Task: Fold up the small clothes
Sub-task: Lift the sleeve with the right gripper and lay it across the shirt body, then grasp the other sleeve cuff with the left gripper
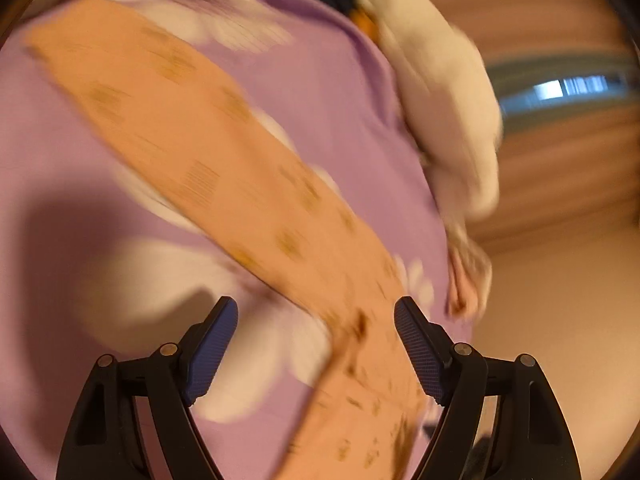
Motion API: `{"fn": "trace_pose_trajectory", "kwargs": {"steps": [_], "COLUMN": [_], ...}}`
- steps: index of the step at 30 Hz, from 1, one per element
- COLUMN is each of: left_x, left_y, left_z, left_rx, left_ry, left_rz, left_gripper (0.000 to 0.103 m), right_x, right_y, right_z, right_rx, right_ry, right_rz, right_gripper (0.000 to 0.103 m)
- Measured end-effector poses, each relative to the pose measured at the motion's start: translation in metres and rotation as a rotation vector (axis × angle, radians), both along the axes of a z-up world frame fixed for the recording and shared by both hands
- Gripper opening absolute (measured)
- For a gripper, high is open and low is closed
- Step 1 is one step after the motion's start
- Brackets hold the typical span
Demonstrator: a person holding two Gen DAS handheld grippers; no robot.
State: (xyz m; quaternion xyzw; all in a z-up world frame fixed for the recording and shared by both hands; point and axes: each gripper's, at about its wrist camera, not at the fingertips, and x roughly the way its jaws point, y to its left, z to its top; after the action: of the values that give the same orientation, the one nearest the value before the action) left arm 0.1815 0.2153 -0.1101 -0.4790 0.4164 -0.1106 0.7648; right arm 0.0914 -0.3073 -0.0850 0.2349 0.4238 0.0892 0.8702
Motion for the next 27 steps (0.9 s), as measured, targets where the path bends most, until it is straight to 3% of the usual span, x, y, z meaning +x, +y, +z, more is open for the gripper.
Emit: {"fn": "trace_pose_trajectory", "kwargs": {"steps": [6, 11, 21, 25, 27], "left_x": [-0.012, -0.004, 0.024, 0.026, 0.026], "left_y": [0.085, 0.122, 0.137, 0.135, 0.134], "left_z": [-0.016, -0.036, -0.038, -0.037, -0.037], "left_rx": [-0.074, -0.157, -0.196, -0.158, -0.129], "left_ry": [0.008, 0.022, -0.012, -0.006, 0.003], "left_rz": [0.221, 0.314, 0.377, 0.391, 0.395], "left_gripper": [0.079, 0.079, 0.079, 0.079, 0.069], "right_x": [-0.013, -0.023, -0.037, -0.04, -0.04], "right_y": [0.018, 0.023, 0.012, 0.016, 0.019], "right_z": [0.007, 0.008, 0.003, 0.004, 0.004], "right_rx": [0.013, 0.021, 0.034, 0.009, -0.008], "right_ry": [-0.012, -0.003, 0.026, 0.026, 0.027], "right_rz": [0.031, 0.017, -0.047, -0.034, -0.02], "right_gripper": [0.026, 0.031, 0.032, 0.032, 0.032]}}
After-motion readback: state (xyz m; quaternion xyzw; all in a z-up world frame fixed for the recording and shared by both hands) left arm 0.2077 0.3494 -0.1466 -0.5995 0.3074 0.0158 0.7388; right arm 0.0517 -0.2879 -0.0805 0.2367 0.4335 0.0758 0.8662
